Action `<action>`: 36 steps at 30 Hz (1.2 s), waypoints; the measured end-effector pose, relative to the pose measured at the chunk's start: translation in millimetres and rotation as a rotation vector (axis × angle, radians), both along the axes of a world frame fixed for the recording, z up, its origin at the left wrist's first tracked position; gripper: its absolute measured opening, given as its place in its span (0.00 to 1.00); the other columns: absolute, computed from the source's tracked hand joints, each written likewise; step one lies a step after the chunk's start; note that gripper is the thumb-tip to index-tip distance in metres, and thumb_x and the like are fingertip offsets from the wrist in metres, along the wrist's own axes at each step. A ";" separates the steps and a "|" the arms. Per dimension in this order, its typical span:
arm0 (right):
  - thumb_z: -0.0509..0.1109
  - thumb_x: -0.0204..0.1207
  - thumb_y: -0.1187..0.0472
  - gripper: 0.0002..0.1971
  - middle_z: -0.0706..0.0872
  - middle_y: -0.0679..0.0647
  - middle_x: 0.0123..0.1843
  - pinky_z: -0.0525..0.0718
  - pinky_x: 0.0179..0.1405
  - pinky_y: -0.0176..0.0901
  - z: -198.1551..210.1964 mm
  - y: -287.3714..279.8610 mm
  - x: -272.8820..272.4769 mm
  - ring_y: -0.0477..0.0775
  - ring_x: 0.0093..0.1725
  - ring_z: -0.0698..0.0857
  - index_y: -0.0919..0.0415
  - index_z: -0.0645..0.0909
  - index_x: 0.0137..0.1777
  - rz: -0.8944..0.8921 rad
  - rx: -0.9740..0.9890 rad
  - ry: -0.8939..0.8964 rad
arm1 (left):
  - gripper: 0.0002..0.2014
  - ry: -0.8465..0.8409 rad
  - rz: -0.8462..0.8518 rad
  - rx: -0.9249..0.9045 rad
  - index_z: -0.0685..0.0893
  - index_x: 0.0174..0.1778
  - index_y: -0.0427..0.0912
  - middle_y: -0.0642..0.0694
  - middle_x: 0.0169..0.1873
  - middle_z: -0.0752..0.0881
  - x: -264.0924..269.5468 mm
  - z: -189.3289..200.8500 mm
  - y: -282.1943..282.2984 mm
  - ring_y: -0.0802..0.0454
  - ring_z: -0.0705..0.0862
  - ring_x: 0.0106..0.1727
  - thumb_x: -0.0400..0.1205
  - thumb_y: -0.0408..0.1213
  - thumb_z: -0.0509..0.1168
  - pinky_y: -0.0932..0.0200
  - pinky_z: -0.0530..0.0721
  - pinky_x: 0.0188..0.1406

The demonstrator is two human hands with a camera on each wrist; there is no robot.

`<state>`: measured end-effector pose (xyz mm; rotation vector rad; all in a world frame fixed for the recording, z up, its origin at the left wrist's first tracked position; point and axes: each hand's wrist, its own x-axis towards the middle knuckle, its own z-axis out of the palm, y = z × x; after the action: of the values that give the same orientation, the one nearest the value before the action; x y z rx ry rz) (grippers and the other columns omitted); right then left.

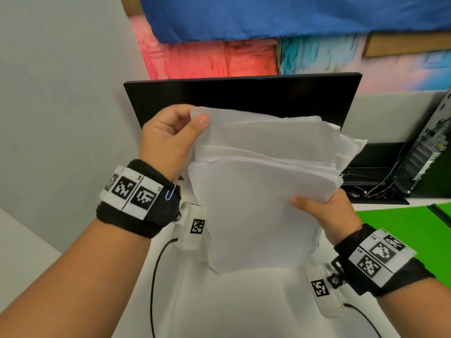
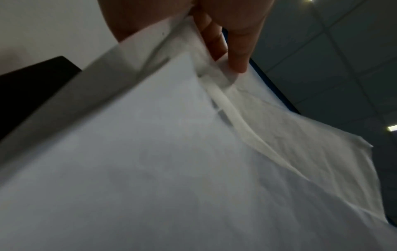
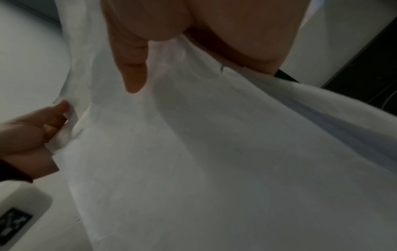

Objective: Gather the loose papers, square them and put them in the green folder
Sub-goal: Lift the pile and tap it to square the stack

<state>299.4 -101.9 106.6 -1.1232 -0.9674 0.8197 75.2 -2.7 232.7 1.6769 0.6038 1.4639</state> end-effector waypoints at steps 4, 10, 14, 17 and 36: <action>0.74 0.66 0.73 0.18 0.92 0.42 0.41 0.85 0.38 0.31 4.8 1.9 -2.2 0.42 0.43 0.90 0.52 0.84 0.51 -0.044 0.000 0.021 | 0.08 -0.143 -0.074 -0.118 0.78 0.39 0.47 0.57 0.33 0.86 -1.1 -3.7 8.9 0.60 0.85 0.38 0.80 0.30 0.60 0.62 0.85 0.41; 0.73 0.71 0.68 0.15 0.88 0.51 0.48 0.86 0.34 0.30 14.6 -0.2 -5.3 0.50 0.47 0.88 0.58 0.83 0.57 -0.133 -0.053 0.007 | 0.05 -0.230 -0.069 -0.228 0.75 0.48 0.49 0.49 0.49 0.83 -10.5 -21.8 18.5 0.56 0.87 0.49 0.78 0.41 0.62 0.56 0.86 0.48; 0.72 0.71 0.67 0.16 0.88 0.50 0.50 0.87 0.37 0.32 17.1 -3.7 -4.8 0.48 0.47 0.88 0.58 0.82 0.59 -0.162 -0.031 0.030 | 0.53 0.109 -0.065 -0.045 0.64 0.71 0.46 0.45 0.72 0.71 -24.1 -53.7 29.4 0.53 0.75 0.72 0.52 0.56 0.81 0.56 0.79 0.66; 0.72 0.70 0.67 0.15 0.90 0.48 0.48 0.88 0.39 0.33 23.2 -6.5 -4.7 0.43 0.45 0.90 0.57 0.82 0.57 -0.111 -0.006 0.030 | 0.63 0.186 -0.089 -0.216 0.59 0.77 0.50 0.43 0.74 0.71 -28.3 -80.1 34.6 0.47 0.74 0.74 0.47 0.53 0.84 0.42 0.77 0.69; 0.78 0.65 0.69 0.25 0.86 0.53 0.55 0.86 0.49 0.39 51.9 -17.8 -7.4 0.44 0.53 0.88 0.56 0.77 0.61 -0.249 0.232 -0.140 | 0.31 0.088 0.037 -0.442 0.82 0.54 0.50 0.44 0.51 0.88 4.1 -91.6 -35.1 0.46 0.88 0.52 0.54 0.49 0.78 0.46 0.88 0.49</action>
<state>292.0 -119.7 158.5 -1.0825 -0.9868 0.4205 79.3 -37.8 141.2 1.3900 0.9359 1.1784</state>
